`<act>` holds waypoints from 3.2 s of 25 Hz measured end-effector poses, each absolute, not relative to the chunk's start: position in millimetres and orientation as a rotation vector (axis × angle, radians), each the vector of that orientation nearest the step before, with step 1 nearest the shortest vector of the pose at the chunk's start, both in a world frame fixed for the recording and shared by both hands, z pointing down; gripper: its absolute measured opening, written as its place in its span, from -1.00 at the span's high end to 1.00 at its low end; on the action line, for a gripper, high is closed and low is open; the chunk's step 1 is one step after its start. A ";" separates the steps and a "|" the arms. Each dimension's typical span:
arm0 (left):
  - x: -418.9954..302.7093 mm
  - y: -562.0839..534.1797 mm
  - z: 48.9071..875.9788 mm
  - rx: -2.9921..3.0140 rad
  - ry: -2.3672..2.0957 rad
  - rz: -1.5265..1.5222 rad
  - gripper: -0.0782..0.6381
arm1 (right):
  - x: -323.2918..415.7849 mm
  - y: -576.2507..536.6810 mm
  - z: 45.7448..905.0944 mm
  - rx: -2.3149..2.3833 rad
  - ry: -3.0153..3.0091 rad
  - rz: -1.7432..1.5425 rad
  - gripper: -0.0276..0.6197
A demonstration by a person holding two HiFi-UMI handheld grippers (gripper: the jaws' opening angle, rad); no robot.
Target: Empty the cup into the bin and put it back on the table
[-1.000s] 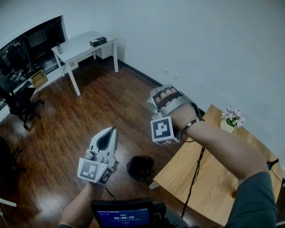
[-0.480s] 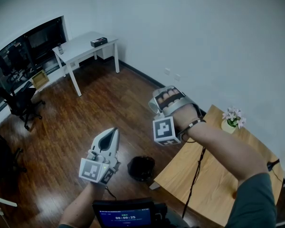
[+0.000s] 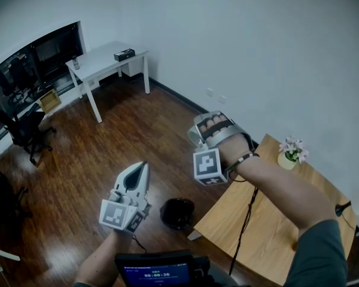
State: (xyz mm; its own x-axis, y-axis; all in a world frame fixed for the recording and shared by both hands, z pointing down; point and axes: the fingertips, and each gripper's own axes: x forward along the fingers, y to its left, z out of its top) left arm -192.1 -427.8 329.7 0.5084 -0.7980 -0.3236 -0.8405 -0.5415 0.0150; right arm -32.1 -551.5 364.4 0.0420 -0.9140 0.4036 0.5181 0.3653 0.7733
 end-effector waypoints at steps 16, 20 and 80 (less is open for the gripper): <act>-202.7 -422.1 328.7 -2.662 1.377 0.510 0.80 | -24.8 -523.8 351.4 0.850 -1.513 -0.731 -0.29; -204.4 -422.5 333.3 -2.705 1.330 0.517 0.81 | -18.1 -512.0 352.5 0.940 -1.614 -0.577 -0.29; 189.4 -181.6 379.1 -3.123 0.469 0.221 0.81 | 336.5 -157.8 466.1 1.742 -1.997 0.572 -0.29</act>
